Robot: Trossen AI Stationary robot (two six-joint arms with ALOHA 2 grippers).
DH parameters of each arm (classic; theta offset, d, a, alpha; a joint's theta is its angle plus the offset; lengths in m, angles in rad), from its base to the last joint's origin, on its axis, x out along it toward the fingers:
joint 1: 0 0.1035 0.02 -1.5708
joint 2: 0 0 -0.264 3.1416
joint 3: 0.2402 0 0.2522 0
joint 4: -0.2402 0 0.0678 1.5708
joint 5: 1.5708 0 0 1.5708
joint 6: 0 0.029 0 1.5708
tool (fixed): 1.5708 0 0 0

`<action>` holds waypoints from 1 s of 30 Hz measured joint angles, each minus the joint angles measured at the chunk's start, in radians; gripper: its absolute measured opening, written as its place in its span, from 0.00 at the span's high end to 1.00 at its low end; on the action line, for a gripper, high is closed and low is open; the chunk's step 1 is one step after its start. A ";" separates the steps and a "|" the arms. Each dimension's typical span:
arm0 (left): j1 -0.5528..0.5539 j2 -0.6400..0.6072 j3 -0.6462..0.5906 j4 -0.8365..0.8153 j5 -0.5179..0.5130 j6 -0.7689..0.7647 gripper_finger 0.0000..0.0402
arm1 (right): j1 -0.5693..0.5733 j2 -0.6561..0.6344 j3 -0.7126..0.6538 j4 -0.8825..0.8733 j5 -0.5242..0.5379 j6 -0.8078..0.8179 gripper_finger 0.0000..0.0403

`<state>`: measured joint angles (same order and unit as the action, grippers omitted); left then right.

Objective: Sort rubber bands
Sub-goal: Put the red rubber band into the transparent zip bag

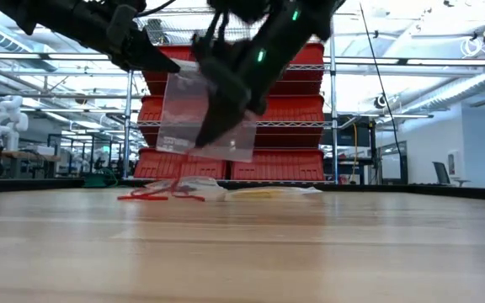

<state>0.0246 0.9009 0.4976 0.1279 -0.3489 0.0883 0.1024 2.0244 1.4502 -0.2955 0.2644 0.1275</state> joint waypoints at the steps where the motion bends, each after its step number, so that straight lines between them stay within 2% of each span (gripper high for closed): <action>1: 0.000 0.000 0.000 -0.002 0.000 0.000 1.00 | 0.004 -0.018 0.000 -0.011 0.005 -0.005 1.00; 9: 0.000 0.000 0.000 -0.001 0.000 0.000 1.00 | 0.027 -0.173 0.002 -0.072 0.075 -0.038 1.00; 17: 0.000 0.000 0.000 -0.001 0.000 0.003 1.00 | 0.041 -0.306 0.003 -0.156 0.078 -0.024 1.00; 22: 0.000 0.000 0.000 -0.002 0.000 0.003 1.00 | 0.072 -0.333 0.003 -0.267 0.075 0.038 1.00; 26: 0.000 0.000 0.000 -0.003 0.000 0.003 1.00 | 0.099 -0.326 0.000 -0.433 0.068 0.125 1.00; 30: 0.000 0.000 0.000 -0.002 0.000 0.002 1.00 | 0.125 -0.321 -0.059 -0.478 0.030 0.187 1.00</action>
<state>0.0246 0.9005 0.4976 0.1257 -0.3489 0.0908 0.2271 1.7035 1.3915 -0.7739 0.2948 0.3140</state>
